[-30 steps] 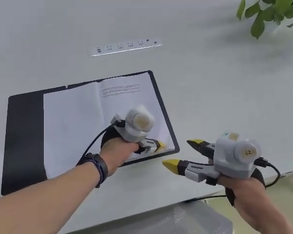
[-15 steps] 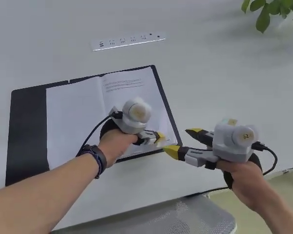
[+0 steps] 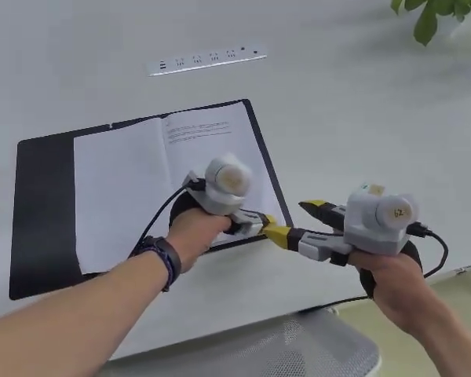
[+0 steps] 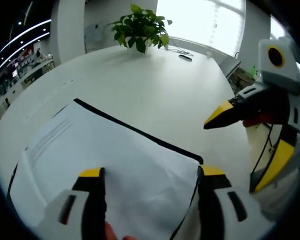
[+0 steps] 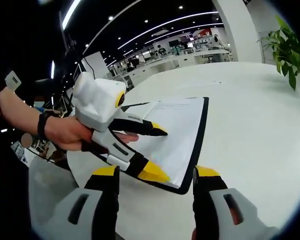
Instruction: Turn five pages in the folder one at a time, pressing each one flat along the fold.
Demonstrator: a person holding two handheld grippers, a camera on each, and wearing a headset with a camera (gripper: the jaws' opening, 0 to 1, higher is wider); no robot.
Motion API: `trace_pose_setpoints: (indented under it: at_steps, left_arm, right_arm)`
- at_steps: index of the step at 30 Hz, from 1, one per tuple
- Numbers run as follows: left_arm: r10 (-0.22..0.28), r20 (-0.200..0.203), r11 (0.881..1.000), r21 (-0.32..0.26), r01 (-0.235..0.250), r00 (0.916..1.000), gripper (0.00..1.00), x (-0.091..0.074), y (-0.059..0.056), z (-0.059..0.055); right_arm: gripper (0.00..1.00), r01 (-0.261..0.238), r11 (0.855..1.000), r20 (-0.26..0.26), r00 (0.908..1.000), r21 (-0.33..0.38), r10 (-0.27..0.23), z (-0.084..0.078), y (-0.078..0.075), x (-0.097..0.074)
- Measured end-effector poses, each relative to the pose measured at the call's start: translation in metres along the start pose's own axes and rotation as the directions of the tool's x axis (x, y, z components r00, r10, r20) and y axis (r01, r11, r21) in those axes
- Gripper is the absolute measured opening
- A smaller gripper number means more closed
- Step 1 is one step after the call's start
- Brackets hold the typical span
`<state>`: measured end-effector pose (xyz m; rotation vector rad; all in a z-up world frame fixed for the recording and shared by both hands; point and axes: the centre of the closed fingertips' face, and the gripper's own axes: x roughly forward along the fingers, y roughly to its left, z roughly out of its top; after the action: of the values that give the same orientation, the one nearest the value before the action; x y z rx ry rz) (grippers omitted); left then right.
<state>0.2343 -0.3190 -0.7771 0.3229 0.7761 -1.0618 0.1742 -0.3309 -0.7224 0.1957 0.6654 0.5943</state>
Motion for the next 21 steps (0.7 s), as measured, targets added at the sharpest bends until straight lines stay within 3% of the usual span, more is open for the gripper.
trace_pose_setpoints:
  at_steps: [3,7,9,14,17,21]
  left_arm:
    - [0.012,-0.003,1.000,0.001,-0.012,0.9999,0.77,0.004,0.000,0.000]
    - [0.050,-0.033,0.993,0.107,-0.046,0.9982,0.75,0.006,0.003,-0.008]
    - [0.041,-0.024,0.996,0.080,-0.038,0.9989,0.75,0.004,0.003,-0.007]
    - [0.030,-0.023,0.995,0.091,-0.028,0.9993,0.70,0.002,0.008,-0.007]
    - [0.009,-0.025,0.999,0.049,-0.007,0.9997,0.63,-0.004,0.013,-0.003]
    - [0.021,-0.028,0.998,0.053,-0.020,0.9994,0.58,-0.008,0.017,-0.006]
  right_arm:
    - [0.58,0.006,1.000,0.003,1.0000,0.009,-0.006,-0.002,-0.002,-0.002]
    - [0.58,0.012,1.000,0.004,0.9999,0.014,-0.013,-0.003,-0.003,-0.004]
    - [0.58,0.016,1.000,0.008,0.9998,0.020,-0.016,-0.003,-0.003,-0.005]
    - [0.57,0.017,1.000,0.012,0.9998,0.025,-0.018,-0.002,-0.003,-0.004]
    - [0.56,0.019,0.999,0.014,0.9997,0.036,-0.019,-0.002,-0.004,-0.004]
    - [0.55,0.020,0.999,0.020,0.9996,0.044,-0.021,-0.003,-0.006,-0.002]
